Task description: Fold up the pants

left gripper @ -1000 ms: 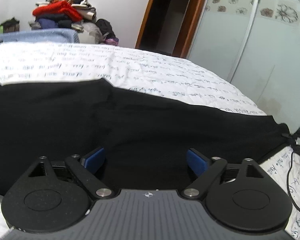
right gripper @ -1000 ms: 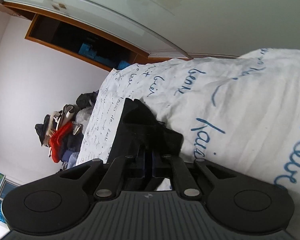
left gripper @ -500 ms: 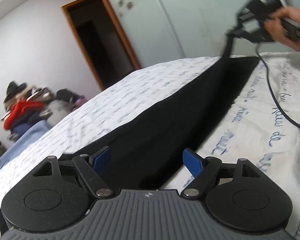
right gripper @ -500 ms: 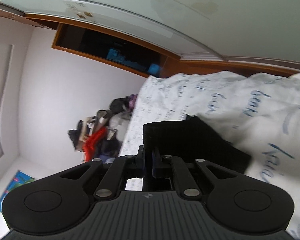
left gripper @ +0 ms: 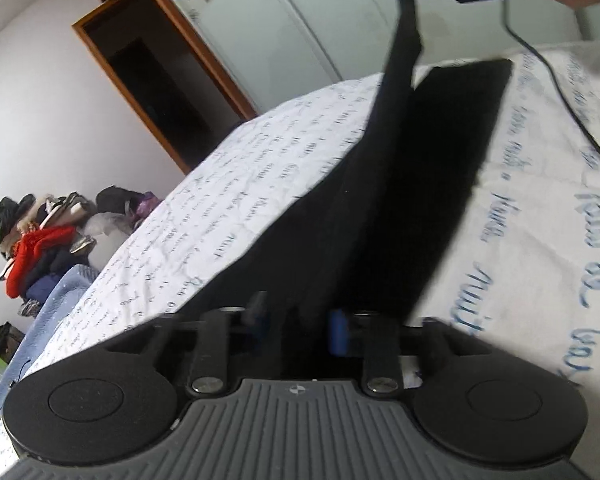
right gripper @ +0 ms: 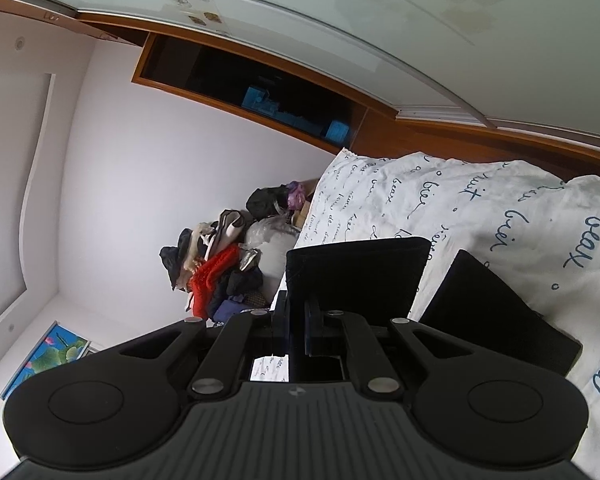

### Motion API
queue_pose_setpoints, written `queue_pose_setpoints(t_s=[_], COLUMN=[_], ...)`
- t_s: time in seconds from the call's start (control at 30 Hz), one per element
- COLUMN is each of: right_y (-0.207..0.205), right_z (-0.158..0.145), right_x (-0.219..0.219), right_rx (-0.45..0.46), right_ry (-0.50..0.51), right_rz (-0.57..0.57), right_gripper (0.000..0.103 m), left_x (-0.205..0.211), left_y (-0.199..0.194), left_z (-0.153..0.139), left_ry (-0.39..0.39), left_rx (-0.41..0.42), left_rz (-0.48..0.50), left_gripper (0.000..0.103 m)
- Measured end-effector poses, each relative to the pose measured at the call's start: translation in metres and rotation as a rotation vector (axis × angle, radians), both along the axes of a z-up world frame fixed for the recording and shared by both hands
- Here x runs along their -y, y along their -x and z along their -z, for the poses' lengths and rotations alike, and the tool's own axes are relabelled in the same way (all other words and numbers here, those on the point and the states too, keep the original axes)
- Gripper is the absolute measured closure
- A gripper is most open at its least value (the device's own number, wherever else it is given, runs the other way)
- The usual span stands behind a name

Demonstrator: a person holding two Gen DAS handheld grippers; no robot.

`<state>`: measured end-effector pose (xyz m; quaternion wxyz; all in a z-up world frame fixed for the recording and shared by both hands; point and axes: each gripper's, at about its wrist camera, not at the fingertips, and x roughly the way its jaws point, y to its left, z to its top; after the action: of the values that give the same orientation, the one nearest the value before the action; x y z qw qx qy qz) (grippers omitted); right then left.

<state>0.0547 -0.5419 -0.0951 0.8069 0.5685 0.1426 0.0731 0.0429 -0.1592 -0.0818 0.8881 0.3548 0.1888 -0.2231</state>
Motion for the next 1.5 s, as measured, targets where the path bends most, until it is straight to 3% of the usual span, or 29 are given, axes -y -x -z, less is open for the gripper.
queue_pose_setpoints(t_s=[0.1, 0.2, 0.27, 0.33, 0.47, 0.53, 0.6, 0.67, 0.7, 0.73, 0.77, 0.8, 0.83, 0.9, 1.03, 1.13, 1.27, 1.37, 1.5], right_y=[0.013, 0.039, 0.055, 0.07, 0.073, 0.075, 0.081, 0.082, 0.079, 0.074, 0.067, 0.06, 0.053, 0.043, 0.013, -0.015, -0.077, -0.129, -0.199], right_z=[0.0, 0.04, 0.083, 0.101, 0.088, 0.076, 0.061, 0.043, 0.035, 0.029, 0.023, 0.02, 0.018, 0.016, 0.019, 0.011, -0.004, -0.008, -0.003], right_x=[0.004, 0.016, 0.023, 0.023, 0.024, 0.028, 0.029, 0.023, 0.018, 0.011, 0.002, -0.006, -0.016, -0.032, -0.065, -0.11, -0.193, -0.259, -0.334], right_rx=[0.024, -0.105, -0.238, -0.195, -0.2, -0.231, -0.216, -0.192, -0.171, -0.157, -0.145, -0.142, -0.141, -0.104, -0.056, -0.065, -0.071, -0.082, -0.176], right_ry=[0.008, -0.001, -0.057, -0.096, -0.068, -0.035, 0.003, 0.049, 0.074, 0.095, 0.112, 0.121, 0.125, 0.103, -0.049, -0.038, 0.026, 0.04, 0.046], right_rz=[0.022, 0.08, 0.108, 0.101, 0.122, 0.174, 0.243, 0.268, 0.25, 0.218, 0.178, 0.145, 0.112, 0.057, -0.113, -0.276, -0.565, -0.78, -0.964], right_gripper=[0.097, 0.097, 0.097, 0.1, 0.096, 0.093, 0.092, 0.091, 0.09, 0.079, 0.069, 0.042, 0.023, 0.023, 0.023, 0.023, 0.023, 0.023, 0.023], left_x=[-0.004, -0.006, -0.006, -0.004, -0.01, -0.024, -0.042, -0.06, -0.068, -0.074, -0.079, -0.083, -0.087, -0.096, -0.117, -0.127, -0.148, -0.16, -0.17], left_y=[-0.008, -0.015, -0.011, -0.013, -0.02, -0.022, -0.02, -0.015, -0.013, -0.012, -0.015, -0.018, -0.024, -0.034, -0.039, -0.038, -0.024, -0.025, -0.017], left_z=[-0.008, 0.006, 0.013, 0.012, 0.004, -0.003, -0.013, -0.024, -0.029, -0.034, -0.039, -0.041, -0.043, -0.044, -0.04, -0.031, -0.022, -0.004, 0.002], left_ry=[0.046, 0.089, 0.098, 0.102, 0.173, 0.272, 0.4, 0.519, 0.557, 0.585, 0.61, 0.632, 0.654, 0.714, 0.827, 0.793, 0.726, 0.703, 0.738], left_rx=[-0.085, -0.238, -0.213, -0.22, -0.279, -0.323, -0.355, -0.349, -0.327, -0.297, -0.27, -0.249, -0.24, -0.258, -0.295, -0.28, -0.182, -0.177, -0.175], left_rz=[-0.014, -0.028, -0.028, -0.023, -0.01, -0.02, -0.032, -0.05, -0.066, -0.092, -0.126, -0.166, -0.216, -0.312, -0.42, -0.486, -0.533, -0.578, -0.591], left_gripper=[0.092, 0.092, 0.095, 0.092, 0.09, 0.083, 0.069, 0.063, 0.055, 0.05, 0.036, 0.02, 0.017, 0.025, 0.026, 0.026, 0.023, 0.021, 0.019])
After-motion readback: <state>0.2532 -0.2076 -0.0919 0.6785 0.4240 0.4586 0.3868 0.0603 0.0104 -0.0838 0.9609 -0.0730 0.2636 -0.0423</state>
